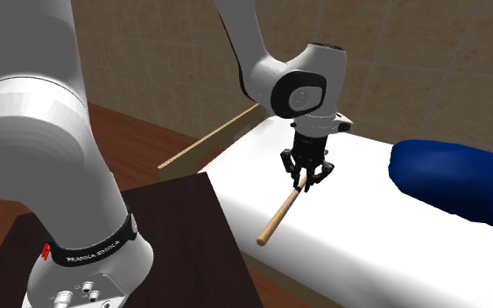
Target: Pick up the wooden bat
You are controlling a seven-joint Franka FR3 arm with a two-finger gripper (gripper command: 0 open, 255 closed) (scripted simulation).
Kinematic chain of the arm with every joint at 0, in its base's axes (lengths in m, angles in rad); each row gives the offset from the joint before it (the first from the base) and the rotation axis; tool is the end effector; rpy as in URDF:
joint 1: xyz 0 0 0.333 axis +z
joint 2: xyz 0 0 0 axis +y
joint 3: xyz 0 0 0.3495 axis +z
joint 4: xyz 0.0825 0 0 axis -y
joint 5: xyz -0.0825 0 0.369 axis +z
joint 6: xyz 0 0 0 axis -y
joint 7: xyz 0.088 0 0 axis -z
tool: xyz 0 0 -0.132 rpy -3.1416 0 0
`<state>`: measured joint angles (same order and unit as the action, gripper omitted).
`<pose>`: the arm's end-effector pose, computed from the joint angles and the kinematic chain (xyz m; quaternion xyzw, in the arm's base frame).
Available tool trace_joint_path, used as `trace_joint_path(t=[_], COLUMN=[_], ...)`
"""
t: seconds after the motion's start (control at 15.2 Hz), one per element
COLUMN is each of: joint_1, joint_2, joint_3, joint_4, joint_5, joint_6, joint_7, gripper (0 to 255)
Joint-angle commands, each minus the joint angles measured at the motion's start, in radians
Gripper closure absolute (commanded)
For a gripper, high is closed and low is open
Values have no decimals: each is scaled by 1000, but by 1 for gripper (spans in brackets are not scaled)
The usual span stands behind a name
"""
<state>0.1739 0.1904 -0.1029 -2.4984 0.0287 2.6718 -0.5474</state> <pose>0.4675 0.0316 0.2319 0.9561 0.2928 -0.0084 0.0014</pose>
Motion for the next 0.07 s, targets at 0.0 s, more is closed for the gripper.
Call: trace_joint_path(t=[0.0], joint_1=[1], joint_2=[-11], joint_3=[-1], joint_4=[-4], joint_5=[-3], joint_6=[-8], joint_7=[3], gripper=[255])
